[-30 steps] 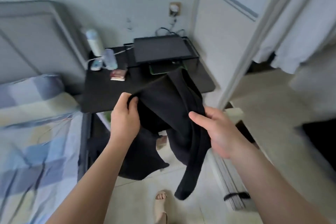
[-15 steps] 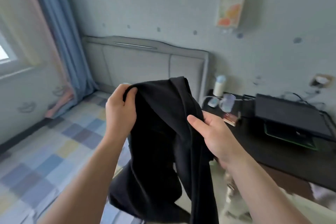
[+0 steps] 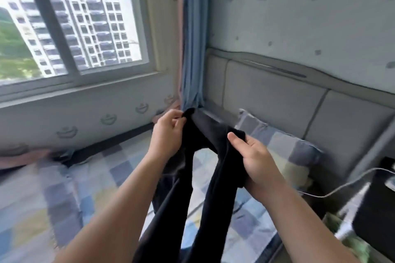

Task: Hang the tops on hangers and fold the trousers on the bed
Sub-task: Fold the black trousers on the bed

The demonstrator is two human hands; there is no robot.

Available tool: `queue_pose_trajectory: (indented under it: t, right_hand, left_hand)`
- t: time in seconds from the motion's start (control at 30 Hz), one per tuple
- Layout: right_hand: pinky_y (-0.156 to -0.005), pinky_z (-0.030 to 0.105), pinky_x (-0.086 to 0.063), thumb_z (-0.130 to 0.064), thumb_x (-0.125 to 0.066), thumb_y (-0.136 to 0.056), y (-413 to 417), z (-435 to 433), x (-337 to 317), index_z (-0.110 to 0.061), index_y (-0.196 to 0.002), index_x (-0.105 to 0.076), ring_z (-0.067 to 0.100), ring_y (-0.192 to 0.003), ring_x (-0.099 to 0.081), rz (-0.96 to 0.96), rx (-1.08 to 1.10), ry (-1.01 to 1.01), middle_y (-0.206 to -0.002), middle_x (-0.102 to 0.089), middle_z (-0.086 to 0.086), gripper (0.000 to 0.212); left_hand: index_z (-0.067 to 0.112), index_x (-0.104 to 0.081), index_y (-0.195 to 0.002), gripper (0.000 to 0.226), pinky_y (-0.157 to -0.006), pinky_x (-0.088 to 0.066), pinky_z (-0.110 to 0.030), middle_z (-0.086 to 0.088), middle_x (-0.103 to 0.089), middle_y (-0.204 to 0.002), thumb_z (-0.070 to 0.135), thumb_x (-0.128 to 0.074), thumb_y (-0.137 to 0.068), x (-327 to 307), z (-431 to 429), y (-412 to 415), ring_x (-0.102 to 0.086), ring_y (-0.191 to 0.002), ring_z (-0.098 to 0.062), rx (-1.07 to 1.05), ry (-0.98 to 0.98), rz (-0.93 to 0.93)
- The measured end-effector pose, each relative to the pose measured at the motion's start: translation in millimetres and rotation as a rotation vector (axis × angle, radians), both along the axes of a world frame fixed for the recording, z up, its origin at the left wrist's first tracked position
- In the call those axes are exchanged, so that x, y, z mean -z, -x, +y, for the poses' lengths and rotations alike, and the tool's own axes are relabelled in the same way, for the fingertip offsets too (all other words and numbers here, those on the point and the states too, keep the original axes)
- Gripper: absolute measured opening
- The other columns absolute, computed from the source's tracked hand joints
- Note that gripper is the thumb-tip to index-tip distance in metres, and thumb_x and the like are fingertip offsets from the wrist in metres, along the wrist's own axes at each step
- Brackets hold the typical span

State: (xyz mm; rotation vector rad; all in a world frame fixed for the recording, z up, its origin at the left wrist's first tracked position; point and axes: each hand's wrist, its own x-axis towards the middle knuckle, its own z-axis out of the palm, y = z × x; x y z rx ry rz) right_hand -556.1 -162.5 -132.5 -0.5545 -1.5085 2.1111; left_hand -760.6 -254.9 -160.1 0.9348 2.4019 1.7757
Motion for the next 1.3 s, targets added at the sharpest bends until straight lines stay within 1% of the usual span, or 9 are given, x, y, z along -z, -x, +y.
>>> queue_pose_trajectory:
  t: [0.17, 0.3, 0.43, 0.63, 0.8, 0.97, 1.07, 1.13, 1.3]
  right_hand:
    - [-0.075, 0.040, -0.059, -0.018, -0.053, -0.103, 88.8, -18.8, 68.9, 0.001, -0.106, -0.067, 0.033, -0.085, -0.071, -0.253, -0.069, 0.191, -0.098, -0.073, 0.022, 0.024]
    - [-0.052, 0.029, -0.056, -0.014, -0.050, -0.104, 130.6, -50.9, 139.4, -0.004, -0.102, -0.061, 0.027, -0.072, -0.064, -0.470, -0.166, 0.312, -0.083, -0.065, 0.015, 0.014]
    - [-0.046, 0.024, -0.054, -0.014, -0.047, -0.105, 153.1, -72.3, 165.0, -0.005, -0.088, -0.060, 0.023, -0.063, -0.066, -0.522, -0.263, 0.447, -0.072, -0.067, 0.012, 0.023]
    - [-0.092, 0.038, -0.048, -0.020, -0.048, -0.104, 166.0, -47.5, 186.4, -0.012, -0.127, -0.057, 0.021, -0.108, -0.061, -0.536, -0.602, 0.414, -0.117, -0.066, 0.005, 0.026]
    - [-0.117, 0.049, -0.031, -0.037, -0.065, -0.095, 135.3, -23.5, 224.5, -0.025, -0.152, -0.036, 0.017, -0.139, -0.039, -0.703, -0.795, 0.043, -0.144, -0.048, -0.006, 0.065]
    - [-0.097, 0.025, -0.046, -0.046, -0.078, -0.074, 86.2, -30.6, 248.2, -0.027, -0.145, -0.042, 0.006, -0.121, -0.059, -0.663, -1.073, -0.090, -0.137, -0.057, -0.012, 0.083]
    - [-0.091, 0.025, -0.051, -0.035, -0.081, -0.082, 77.9, -31.3, 266.0, -0.028, -0.121, -0.059, 0.004, -0.103, -0.067, -0.643, -1.138, -0.258, -0.112, -0.070, -0.013, 0.045]
    - [-0.076, 0.030, -0.048, -0.025, -0.075, -0.087, 83.6, -26.6, 276.6, -0.022, -0.092, -0.066, 0.009, -0.080, -0.065, -0.637, -1.056, -0.372, -0.086, -0.070, -0.007, 0.011]
    - [-0.064, 0.030, -0.041, -0.016, -0.068, -0.092, 105.3, -1.6, 272.9, -0.008, -0.079, -0.063, 0.017, -0.069, -0.054, -0.684, -0.817, -0.438, -0.073, -0.062, 0.006, 0.016]
  left_hand:
    - [0.030, -0.070, -0.095, 0.021, -0.089, -0.052, -0.040, 0.003, -0.075, -0.097, 0.040, -0.053, -0.102, 104.3, -72.9, -12.0, -0.070, -0.095, -0.019, -0.026, 0.025, -0.356]
    - [0.021, -0.068, -0.103, 0.033, -0.081, -0.048, -0.018, 0.013, -0.072, -0.094, 0.051, -0.058, -0.094, 175.2, -115.5, -58.2, -0.066, -0.091, -0.003, -0.036, 0.055, -0.558]
    - [0.032, -0.063, -0.097, 0.030, -0.078, -0.052, -0.030, 0.016, -0.071, -0.088, 0.049, -0.071, -0.073, 232.7, -142.1, -80.0, -0.067, -0.087, -0.005, -0.211, 0.289, -0.574]
    - [0.011, -0.066, -0.094, 0.012, -0.078, -0.050, -0.043, -0.009, -0.071, -0.088, 0.017, -0.056, -0.098, 260.7, -140.2, -91.4, -0.066, -0.086, -0.028, -0.509, 0.219, -0.648]
    - [0.013, -0.068, -0.104, 0.013, -0.087, -0.054, -0.037, -0.009, -0.074, -0.101, 0.016, -0.056, -0.102, 230.6, -127.4, -91.2, -0.069, -0.096, -0.022, -0.692, -0.263, -0.830]
    - [0.006, -0.060, -0.123, 0.022, -0.093, -0.055, -0.044, -0.015, -0.070, -0.106, 0.010, -0.050, -0.104, 201.9, -111.1, -77.8, -0.068, -0.098, -0.027, -0.636, -0.638, -1.022]
    - [0.004, -0.058, -0.125, 0.024, -0.092, -0.056, -0.042, -0.018, -0.067, -0.108, 0.006, -0.052, -0.102, 198.5, -107.9, -77.9, -0.067, -0.101, -0.029, -0.577, -0.680, -1.089]
    - [0.002, -0.055, -0.129, 0.029, -0.084, -0.060, -0.039, -0.017, -0.066, -0.112, 0.001, -0.054, -0.100, 201.8, -109.8, -78.5, -0.068, -0.100, -0.028, -0.563, -0.658, -1.105]
    - [0.024, -0.031, -0.154, 0.072, -0.086, -0.056, -0.035, -0.001, -0.057, -0.140, 0.010, -0.069, -0.094, 211.9, -126.8, -77.1, -0.065, -0.115, -0.020, -0.701, -0.290, -1.006]
